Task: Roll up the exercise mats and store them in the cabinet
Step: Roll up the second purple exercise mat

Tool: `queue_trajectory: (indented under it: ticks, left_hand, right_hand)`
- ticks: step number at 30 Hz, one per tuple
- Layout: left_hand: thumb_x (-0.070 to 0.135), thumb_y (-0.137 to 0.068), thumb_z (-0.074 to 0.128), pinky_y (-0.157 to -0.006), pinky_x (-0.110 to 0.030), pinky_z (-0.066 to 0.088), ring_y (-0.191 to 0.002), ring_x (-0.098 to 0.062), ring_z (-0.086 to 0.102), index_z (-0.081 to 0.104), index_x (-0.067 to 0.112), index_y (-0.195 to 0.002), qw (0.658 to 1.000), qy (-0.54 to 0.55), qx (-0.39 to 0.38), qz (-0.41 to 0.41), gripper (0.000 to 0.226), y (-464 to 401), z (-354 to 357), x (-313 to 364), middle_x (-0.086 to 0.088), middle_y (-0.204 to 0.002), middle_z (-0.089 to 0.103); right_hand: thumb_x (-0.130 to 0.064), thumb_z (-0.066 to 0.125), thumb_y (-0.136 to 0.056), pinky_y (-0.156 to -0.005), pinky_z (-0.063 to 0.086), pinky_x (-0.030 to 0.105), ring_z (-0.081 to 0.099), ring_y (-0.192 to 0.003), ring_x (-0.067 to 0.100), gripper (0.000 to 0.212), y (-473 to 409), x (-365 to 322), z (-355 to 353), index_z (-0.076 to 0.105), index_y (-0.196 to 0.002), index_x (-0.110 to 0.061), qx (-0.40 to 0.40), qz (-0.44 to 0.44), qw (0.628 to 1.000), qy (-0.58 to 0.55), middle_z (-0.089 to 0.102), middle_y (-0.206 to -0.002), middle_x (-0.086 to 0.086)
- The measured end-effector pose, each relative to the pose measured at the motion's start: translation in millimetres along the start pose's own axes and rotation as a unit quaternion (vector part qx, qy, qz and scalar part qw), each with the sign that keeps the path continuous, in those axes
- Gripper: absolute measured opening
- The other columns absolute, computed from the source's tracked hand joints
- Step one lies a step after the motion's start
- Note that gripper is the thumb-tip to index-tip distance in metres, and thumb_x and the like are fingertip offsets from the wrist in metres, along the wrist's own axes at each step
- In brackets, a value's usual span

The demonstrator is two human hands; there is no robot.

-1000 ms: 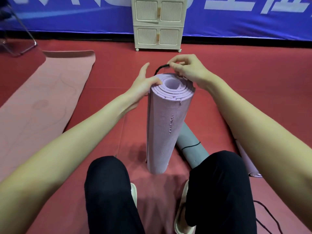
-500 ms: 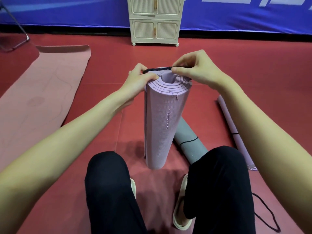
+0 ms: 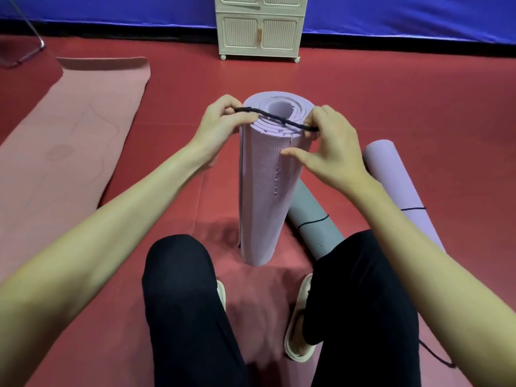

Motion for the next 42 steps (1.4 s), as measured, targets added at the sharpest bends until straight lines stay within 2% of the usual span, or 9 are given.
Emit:
queue_trajectory:
  ticks: [5, 9, 14, 17, 23, 28, 32, 37, 42]
  left_hand:
    - [0.027, -0.066, 0.073, -0.063, -0.024, 0.029, -0.061, -0.007, 0.036, 0.049, 0.018, -0.064, 0.994, 0.097, -0.056, 0.006, 0.025, 11.9, 7.1, -0.8, 0.006, -0.062, 0.042]
    - [0.022, -0.071, 0.072, -0.070, -0.037, 0.011, -0.078, -0.029, 0.017, 0.049, 0.021, -0.055, 0.992, 0.109, -0.061, 0.026, 0.028, 10.0, 9.9, -3.9, -0.013, -0.079, 0.034]
    - [0.017, -0.066, 0.069, -0.088, -0.039, 0.037, -0.092, -0.035, 0.046, 0.056, 0.024, -0.060, 0.996, 0.041, -0.065, 0.044, 0.017, 6.9, 8.3, -17.0, -0.013, -0.101, 0.053]
    - [0.020, -0.067, 0.067, -0.092, -0.018, 0.039, -0.109, -0.025, 0.053, 0.052, 0.025, -0.065, 0.990, -0.086, -0.017, 0.106, 0.015, 6.1, 7.8, -18.1, 0.002, -0.100, 0.055]
    - [0.005, -0.069, 0.068, -0.087, -0.018, 0.046, -0.093, -0.009, 0.056, 0.045, 0.021, -0.091, 0.995, -0.006, 0.013, 0.098, 0.036, 15.2, 12.0, -21.5, -0.005, -0.105, 0.052]
    - [0.029, -0.072, 0.060, -0.078, -0.021, 0.039, -0.076, -0.007, 0.049, 0.047, 0.023, -0.079, 0.996, -0.067, 0.061, 0.013, 0.016, 19.8, 15.6, -42.4, 0.008, -0.080, 0.051]
    - [0.030, -0.073, 0.058, -0.083, -0.032, 0.044, -0.083, -0.015, 0.049, 0.048, 0.019, -0.071, 0.996, 0.025, 0.068, -0.045, 0.015, 19.3, 12.7, -50.5, 0.007, -0.075, 0.049]
    - [0.027, -0.092, 0.053, -0.076, -0.034, 0.032, -0.075, -0.014, 0.039, 0.046, 0.021, -0.073, 0.997, -0.016, 0.067, -0.030, 0.021, 18.4, 12.7, -55.2, 0.006, -0.074, 0.044]
    - [0.026, -0.080, 0.052, -0.066, -0.031, 0.029, -0.067, -0.011, 0.036, 0.048, 0.020, -0.072, 0.996, -0.016, 0.072, -0.044, 0.011, 22.8, 7.9, -59.1, 0.005, -0.072, 0.044]
  right_hand:
    - [-0.024, 0.072, -0.078, -0.056, 0.041, 0.036, 0.048, -0.074, 0.030, 0.028, 15.6, -2.9, 5.2, 0.052, -0.081, -0.004, 0.094, -0.010, 0.995, 0.039, 0.052, -0.086, 0.013]
    - [-0.009, 0.066, -0.079, -0.058, 0.042, 0.038, 0.050, -0.077, 0.031, 0.014, 19.6, -2.8, 10.8, 0.055, -0.082, -0.002, 0.131, -0.014, 0.990, 0.046, 0.052, -0.090, 0.015]
    - [-0.002, 0.061, -0.079, -0.077, 0.044, 0.036, 0.048, -0.090, 0.033, 0.010, 23.7, 5.3, 13.3, 0.060, -0.090, -0.001, 0.119, -0.014, 0.993, 0.003, 0.050, -0.096, 0.018]
    - [-0.001, 0.059, -0.073, -0.078, 0.041, 0.029, 0.048, -0.089, 0.027, 0.016, 27.8, 8.5, 12.7, 0.060, -0.088, 0.000, 0.123, 0.004, 0.992, -0.033, 0.050, -0.093, 0.016]
    - [0.000, 0.048, -0.077, -0.076, 0.042, 0.017, 0.051, -0.080, 0.000, 0.017, 35.4, 33.2, 11.3, 0.056, -0.084, -0.013, 0.239, 0.241, 0.913, -0.228, 0.058, -0.092, 0.008]
    - [-0.006, 0.054, -0.089, -0.055, 0.042, 0.015, 0.051, -0.061, 0.001, 0.011, 46.1, 38.6, 30.9, 0.053, -0.087, -0.017, 0.206, 0.393, 0.817, -0.368, 0.056, -0.080, -0.003]
    - [-0.023, 0.053, -0.093, -0.048, 0.036, 0.020, 0.042, -0.052, 0.006, 0.016, 37.5, 41.7, 35.5, 0.049, -0.080, -0.015, 0.143, 0.441, 0.749, -0.474, 0.046, -0.066, -0.004]
    - [-0.021, 0.047, -0.100, -0.047, 0.038, 0.019, 0.038, -0.049, 0.006, 0.027, 25.9, 45.2, 41.5, 0.043, -0.074, -0.014, 0.083, 0.423, 0.788, -0.440, 0.040, -0.063, -0.002]
    - [-0.008, 0.046, -0.094, -0.046, 0.035, 0.019, 0.036, -0.049, 0.007, 0.026, 26.1, 50.8, 42.9, 0.046, -0.069, -0.013, 0.047, 0.400, 0.801, -0.443, 0.039, -0.061, 0.000]
Point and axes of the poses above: each hand's wrist, its own y-axis away from the middle knuckle, its own z-axis out of the palm, x = y × z, the point moved 5 cm from there along -y, towards the middle knuckle
